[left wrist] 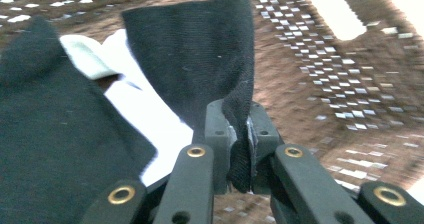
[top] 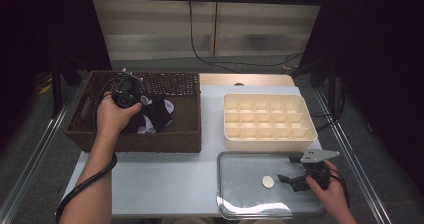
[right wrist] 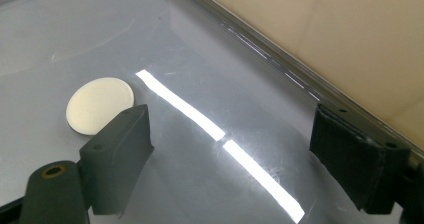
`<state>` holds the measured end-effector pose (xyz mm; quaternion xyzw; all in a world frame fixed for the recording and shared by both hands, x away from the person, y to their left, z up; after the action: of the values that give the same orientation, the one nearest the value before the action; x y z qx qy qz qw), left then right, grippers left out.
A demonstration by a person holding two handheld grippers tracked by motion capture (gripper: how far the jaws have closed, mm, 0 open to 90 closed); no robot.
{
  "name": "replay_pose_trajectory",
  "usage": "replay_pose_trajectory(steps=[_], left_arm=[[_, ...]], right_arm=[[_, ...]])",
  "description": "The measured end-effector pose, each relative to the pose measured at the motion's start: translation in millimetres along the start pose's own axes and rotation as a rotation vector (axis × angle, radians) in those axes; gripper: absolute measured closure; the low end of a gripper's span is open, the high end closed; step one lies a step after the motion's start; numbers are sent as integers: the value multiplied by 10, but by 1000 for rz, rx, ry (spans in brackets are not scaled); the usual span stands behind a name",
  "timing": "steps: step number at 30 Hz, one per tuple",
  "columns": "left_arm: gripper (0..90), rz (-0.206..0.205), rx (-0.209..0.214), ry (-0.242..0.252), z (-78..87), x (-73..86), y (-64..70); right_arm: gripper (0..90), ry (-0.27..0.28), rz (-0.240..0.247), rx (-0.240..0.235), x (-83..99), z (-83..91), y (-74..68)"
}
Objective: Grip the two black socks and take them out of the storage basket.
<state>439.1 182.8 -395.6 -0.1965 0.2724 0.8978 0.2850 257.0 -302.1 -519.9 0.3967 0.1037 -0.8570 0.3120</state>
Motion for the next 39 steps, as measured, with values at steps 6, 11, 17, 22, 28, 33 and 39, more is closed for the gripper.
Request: replay_pose_trajectory(steps=[6, 11, 17, 22, 28, 33, 39], left_arm=[[833, 2, 24, -15, 140, -16, 116], [834, -3, 47, -29, 254, -52, 207], [836, -4, 62, -31, 367, -82, 281], [836, -12, 76, -28, 450, -86, 359], [836, -26, 62, -43, 527, -102, 405], [837, -47, 50, -45, 612, -117, 481], [837, -52, 60, -45, 699, -83, 572]], right_arm=[[162, 0, 0, 0, 0, 1, -1], [162, 0, 1, 0, 0, 1, -1], [162, 0, 0, 0, 0, 0, 0], [162, 0, 0, 0, 0, 1, 0], [162, 0, 1, 0, 0, 1, 0], [162, 0, 0, 0, 0, 0, 0], [162, 0, 1, -2, 0, 1, -1]])
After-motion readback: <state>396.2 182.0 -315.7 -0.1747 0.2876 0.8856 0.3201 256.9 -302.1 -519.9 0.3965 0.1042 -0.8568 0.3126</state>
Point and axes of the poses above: each handheld gripper's, and its own axes: z roughly backward along the jaws, x roughly out of its underside, y roughly to its right, the point moved 5 cm from there along -z, roughly forward along the jaws, and after that the axes turned 9 degrees about x, right-handed, at the moved point
